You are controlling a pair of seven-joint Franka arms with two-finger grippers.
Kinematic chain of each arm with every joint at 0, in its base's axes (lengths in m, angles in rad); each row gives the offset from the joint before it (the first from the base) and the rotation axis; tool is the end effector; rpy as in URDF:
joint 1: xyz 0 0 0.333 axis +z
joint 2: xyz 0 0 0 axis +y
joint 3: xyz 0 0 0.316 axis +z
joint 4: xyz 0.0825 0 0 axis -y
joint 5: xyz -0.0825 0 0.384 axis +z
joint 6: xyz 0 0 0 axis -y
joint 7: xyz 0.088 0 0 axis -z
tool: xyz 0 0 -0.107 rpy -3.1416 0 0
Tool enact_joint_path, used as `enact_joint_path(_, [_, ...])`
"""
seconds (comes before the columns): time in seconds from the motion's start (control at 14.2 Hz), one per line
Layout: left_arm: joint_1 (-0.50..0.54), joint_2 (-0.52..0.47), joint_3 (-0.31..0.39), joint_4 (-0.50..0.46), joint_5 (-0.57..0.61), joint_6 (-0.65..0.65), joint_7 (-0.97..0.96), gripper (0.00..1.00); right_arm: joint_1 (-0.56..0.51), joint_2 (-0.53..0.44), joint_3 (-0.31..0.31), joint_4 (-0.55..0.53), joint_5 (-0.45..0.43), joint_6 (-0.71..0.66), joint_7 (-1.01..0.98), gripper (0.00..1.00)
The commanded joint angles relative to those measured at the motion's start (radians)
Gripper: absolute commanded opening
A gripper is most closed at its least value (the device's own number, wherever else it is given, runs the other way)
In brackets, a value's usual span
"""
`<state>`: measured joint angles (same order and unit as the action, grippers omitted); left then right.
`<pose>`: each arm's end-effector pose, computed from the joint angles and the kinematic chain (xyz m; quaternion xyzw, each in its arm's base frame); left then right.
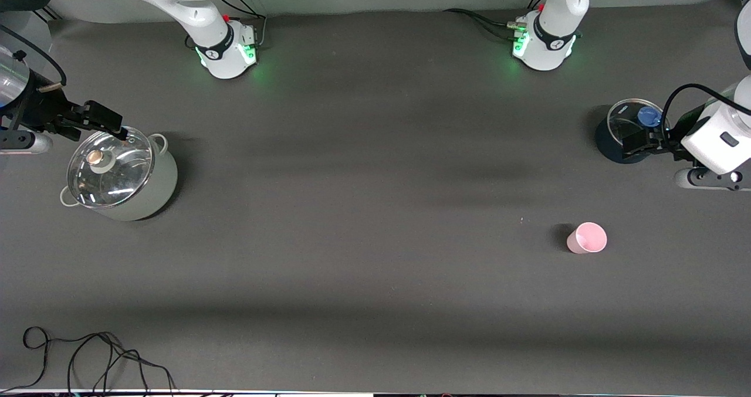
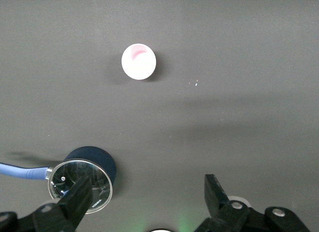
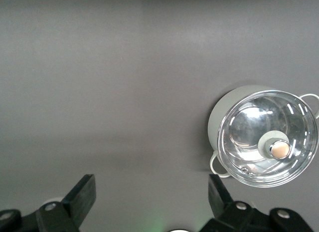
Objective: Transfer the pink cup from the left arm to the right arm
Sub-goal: 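Raise the left gripper from its rest pose above the saucepan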
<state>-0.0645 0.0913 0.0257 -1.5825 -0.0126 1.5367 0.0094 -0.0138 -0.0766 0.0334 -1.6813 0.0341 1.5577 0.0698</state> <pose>0.5734 -0.0243 0.5647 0.9974 -0.0238 -0.0685 0.0041 0.5274 0.0147 0.6128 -0.9993 0.0253 0.0242 0.0147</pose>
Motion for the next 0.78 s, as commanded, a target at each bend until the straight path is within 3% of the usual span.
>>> enact_joint_path(0.0, [-0.018, 0.013, 0.016, 0.030, 0.010, -0.017, 0.004, 1.00, 0.003, 0.005, -0.006, 0.009, 0.003, 0.012, 0.001, 1.00])
enact_joint_path(0.71, [-0.023, 0.019, 0.016, 0.033, 0.010, -0.009, 0.003, 1.00, -0.001, 0.008, -0.009, 0.015, 0.004, 0.015, -0.002, 1.00])
